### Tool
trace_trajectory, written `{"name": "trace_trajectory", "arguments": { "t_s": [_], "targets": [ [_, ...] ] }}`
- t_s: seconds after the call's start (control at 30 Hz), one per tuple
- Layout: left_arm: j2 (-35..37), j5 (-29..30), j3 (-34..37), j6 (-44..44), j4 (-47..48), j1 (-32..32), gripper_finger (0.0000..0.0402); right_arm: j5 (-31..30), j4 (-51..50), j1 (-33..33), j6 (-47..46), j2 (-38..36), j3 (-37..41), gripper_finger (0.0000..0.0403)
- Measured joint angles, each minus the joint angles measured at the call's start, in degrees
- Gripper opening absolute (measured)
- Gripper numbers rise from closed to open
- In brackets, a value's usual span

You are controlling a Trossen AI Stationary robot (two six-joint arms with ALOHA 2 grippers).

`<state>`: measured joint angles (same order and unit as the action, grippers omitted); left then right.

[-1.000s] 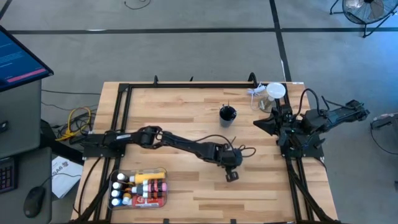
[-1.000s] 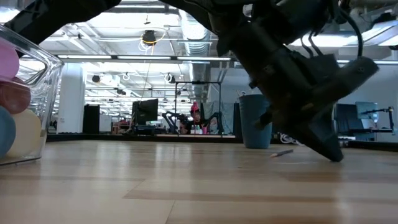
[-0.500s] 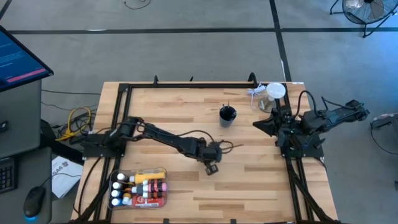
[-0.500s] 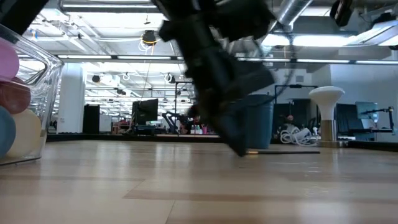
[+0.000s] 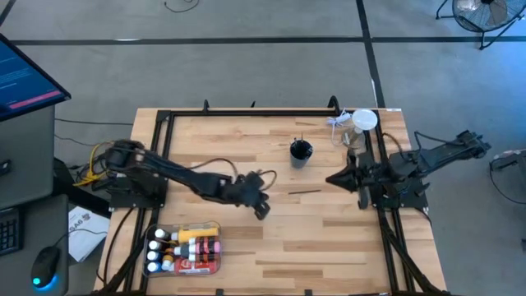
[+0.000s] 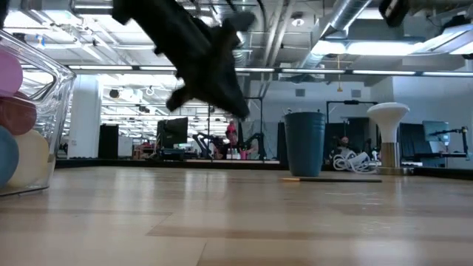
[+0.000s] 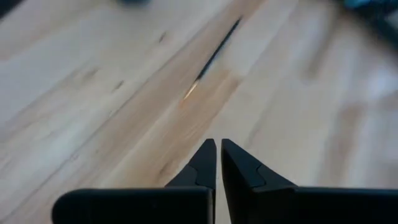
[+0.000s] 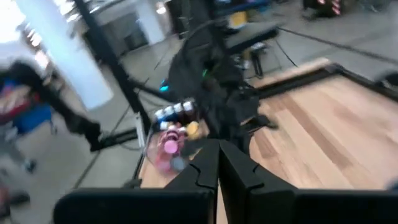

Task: Pick & Place Paint Supplies
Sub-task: Put the paint brush into the blue cup

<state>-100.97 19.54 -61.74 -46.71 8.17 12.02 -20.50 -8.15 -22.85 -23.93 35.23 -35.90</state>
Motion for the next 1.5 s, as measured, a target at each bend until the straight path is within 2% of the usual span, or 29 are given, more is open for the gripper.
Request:
{"name": "trace_trajectory", "arguments": {
  "t_s": [0.1, 0.23, 0.37, 0.5, 0.63, 0.93, 1.23, 1.5],
  "targets": [
    [6.8, 2.4, 5.3, -0.7, -5.7, 0.6, 0.0000, 2.2, 2.0, 0.9, 5.4, 4.9, -0.1, 0.0008],
    [15.3, 7.8, 10.3, -2.2, -6.7, 1.2, 0.0000, 5.1, 0.2, 4.2, 3.9, 12.7, 0.0, 0.0029],
    [22.0, 11.8, 14.5, -4.4, -6.7, 1.5, 0.0000, 12.7, 0.8, 6.5, 3.2, 20.3, 0.0, 0.0069],
    [26.2, 13.1, 17.1, -5.3, -7.0, 1.5, 0.0000, 14.5, 2.1, 6.9, 8.1, 27.2, 0.0, 0.0119],
    [27.8, 13.5, 18.3, -5.5, -7.1, 1.5, 0.0000, 14.4, 2.3, 9.1, 14.1, 34.0, -0.1, 0.0168],
    [27.9, 14.6, 18.4, -6.3, -7.6, 3.3, 0.0000, 14.1, 5.9, 15.7, 16.3, 46.7, -3.7, 0.0242],
    [27.9, 16.1, 18.4, -6.7, -8.7, 5.2, 0.0000, 15.0, 5.7, 20.6, 17.0, 57.1, -9.2, 0.0249],
    [27.9, 18.9, 18.4, -7.8, -8.8, 7.6, 0.0000, 17.8, 2.1, 20.9, 17.0, 60.6, -10.1, 0.0249]
  ]
}}
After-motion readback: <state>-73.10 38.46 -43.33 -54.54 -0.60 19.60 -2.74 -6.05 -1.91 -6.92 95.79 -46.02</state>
